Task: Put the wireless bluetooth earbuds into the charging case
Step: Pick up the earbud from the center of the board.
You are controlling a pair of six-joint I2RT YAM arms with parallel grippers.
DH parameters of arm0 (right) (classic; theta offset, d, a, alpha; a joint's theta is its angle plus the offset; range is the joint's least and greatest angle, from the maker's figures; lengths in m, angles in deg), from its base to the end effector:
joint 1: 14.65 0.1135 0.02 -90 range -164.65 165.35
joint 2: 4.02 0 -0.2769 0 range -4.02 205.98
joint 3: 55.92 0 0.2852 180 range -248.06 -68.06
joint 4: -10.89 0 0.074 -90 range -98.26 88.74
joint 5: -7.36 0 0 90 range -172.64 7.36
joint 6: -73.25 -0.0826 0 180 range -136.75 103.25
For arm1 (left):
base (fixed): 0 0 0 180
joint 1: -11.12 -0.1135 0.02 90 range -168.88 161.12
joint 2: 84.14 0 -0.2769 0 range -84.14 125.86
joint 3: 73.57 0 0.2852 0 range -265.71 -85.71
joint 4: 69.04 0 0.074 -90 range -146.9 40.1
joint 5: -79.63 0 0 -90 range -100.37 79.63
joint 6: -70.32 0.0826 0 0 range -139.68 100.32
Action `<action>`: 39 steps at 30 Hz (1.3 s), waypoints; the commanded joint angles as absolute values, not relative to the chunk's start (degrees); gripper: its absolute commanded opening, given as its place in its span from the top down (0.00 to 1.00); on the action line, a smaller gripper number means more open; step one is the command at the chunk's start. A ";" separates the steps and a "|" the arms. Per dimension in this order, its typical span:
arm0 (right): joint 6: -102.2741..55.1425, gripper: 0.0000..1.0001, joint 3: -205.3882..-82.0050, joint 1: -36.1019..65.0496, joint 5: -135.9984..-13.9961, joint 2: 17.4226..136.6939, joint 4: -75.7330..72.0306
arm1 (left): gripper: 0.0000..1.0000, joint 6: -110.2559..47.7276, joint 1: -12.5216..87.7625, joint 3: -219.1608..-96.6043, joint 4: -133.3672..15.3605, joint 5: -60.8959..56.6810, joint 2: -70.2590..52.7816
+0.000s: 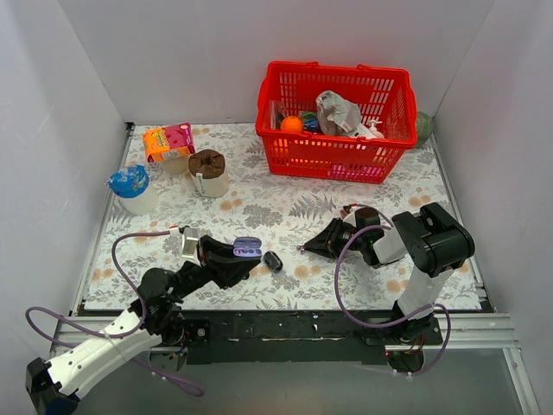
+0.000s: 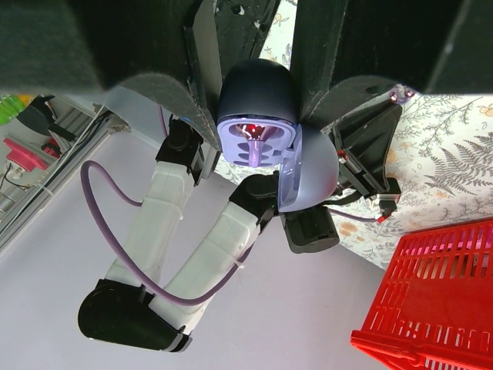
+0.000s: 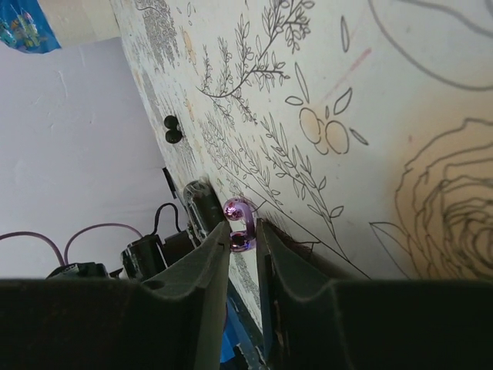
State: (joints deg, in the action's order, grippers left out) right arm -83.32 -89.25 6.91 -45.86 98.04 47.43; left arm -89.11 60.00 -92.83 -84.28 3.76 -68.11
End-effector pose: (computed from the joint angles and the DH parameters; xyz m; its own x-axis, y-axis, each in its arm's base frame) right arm 0.2608 0.1562 0.0439 -0.8995 0.4348 -0.0438 0.1502 0.4018 0.9033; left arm 0.1063 -0.1525 0.2549 -0.7533 -0.5176 -0.4057 0.5052 -0.0607 -0.8608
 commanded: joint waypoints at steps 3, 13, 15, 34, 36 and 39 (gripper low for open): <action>-76.78 0.73 -89.07 7.06 -52.23 99.07 34.61 | 1.00 -88.15 60.08 -93.36 -84.50 3.61 -68.59; -72.83 0.78 -88.81 7.58 -52.14 97.32 31.09 | 1.00 -88.59 59.99 -93.10 -85.99 3.87 -67.71; -72.39 0.78 -88.63 7.67 -51.97 97.32 31.00 | 1.00 -88.77 60.08 -92.92 -86.08 3.96 -67.71; -71.24 0.73 -91.62 11.01 -51.17 98.28 28.98 | 1.00 -89.47 59.99 -93.18 -85.38 4.13 -68.32; -71.24 0.75 -92.05 11.10 -51.17 98.37 28.80 | 1.00 -89.47 60.08 -93.18 -85.20 4.13 -68.50; -71.24 0.77 -92.41 11.36 -51.26 98.46 28.54 | 1.00 -89.30 60.08 -93.10 -84.76 3.96 -69.03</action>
